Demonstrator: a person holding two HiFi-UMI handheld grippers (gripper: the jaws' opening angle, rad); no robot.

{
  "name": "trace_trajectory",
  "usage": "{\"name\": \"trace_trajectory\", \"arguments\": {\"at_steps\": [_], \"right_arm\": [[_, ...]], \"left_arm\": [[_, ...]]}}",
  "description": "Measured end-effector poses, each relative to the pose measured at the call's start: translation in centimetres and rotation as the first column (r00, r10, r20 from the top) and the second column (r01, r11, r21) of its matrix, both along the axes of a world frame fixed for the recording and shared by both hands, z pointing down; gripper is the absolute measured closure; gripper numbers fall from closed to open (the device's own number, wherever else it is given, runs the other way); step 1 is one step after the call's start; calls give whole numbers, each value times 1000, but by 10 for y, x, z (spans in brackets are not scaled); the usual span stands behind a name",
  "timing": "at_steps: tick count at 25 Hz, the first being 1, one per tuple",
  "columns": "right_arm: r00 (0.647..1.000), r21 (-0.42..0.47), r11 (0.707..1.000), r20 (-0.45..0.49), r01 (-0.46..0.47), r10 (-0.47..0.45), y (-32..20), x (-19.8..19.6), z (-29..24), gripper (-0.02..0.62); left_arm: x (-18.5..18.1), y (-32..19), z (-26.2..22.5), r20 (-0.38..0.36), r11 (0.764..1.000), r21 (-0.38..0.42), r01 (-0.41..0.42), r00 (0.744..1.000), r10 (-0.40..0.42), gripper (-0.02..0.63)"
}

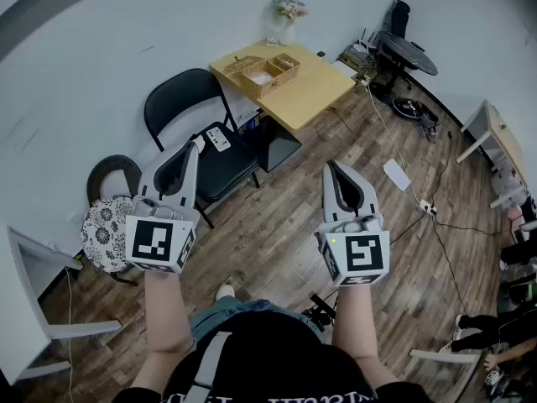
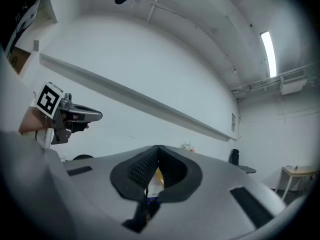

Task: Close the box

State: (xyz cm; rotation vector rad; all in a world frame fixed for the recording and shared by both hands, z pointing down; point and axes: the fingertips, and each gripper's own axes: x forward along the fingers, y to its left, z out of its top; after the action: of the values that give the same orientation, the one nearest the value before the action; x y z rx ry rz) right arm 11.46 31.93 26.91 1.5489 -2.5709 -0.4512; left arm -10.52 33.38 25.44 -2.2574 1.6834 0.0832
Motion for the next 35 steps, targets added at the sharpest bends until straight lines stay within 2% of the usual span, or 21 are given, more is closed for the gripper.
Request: {"name": "trace_trajectory", "arguments": {"at_steps": [9,13,15,16,17,18,22,28,35], "right_arm": [[999,-7,999,-25,38,-38,-22,-62,7,580],[997,-18,998,40,65,-64,-34,-99,7,578],[994,-53,996,84,71,-66,-42,-116,10,569],[991,-76,994,110,82,-73,-47,-124,12,485],[988,-96,991,135,94,-81,-51,-132,14,322],[985,-109,989,154,101,-84,-55,-137,15,298],[991,-124,989,120,80,-65,-64,-147,22,291],[994,-174,983,93,66,-50,-88,-142,39,293],[991,-191,979,125,75,-51,-157,-139,49,293]], "left_arm": [[-56,-22,0,-5,1000,-11,16,1000,-16,594],[-96,-30,8,-18,998,-21,51,999,-51,593],[-115,-34,12,-25,997,-45,63,998,-64,586],[-124,-37,15,-25,996,-61,66,997,-68,543],[-132,-40,20,-26,994,-78,71,997,-74,426],[-140,-44,24,-30,992,-92,81,996,-84,360],[-158,-57,36,-62,987,-119,107,991,-115,347],[-156,-85,49,-84,984,-142,105,989,-118,347],[-154,-139,59,-66,980,-159,119,989,-131,347]]}}
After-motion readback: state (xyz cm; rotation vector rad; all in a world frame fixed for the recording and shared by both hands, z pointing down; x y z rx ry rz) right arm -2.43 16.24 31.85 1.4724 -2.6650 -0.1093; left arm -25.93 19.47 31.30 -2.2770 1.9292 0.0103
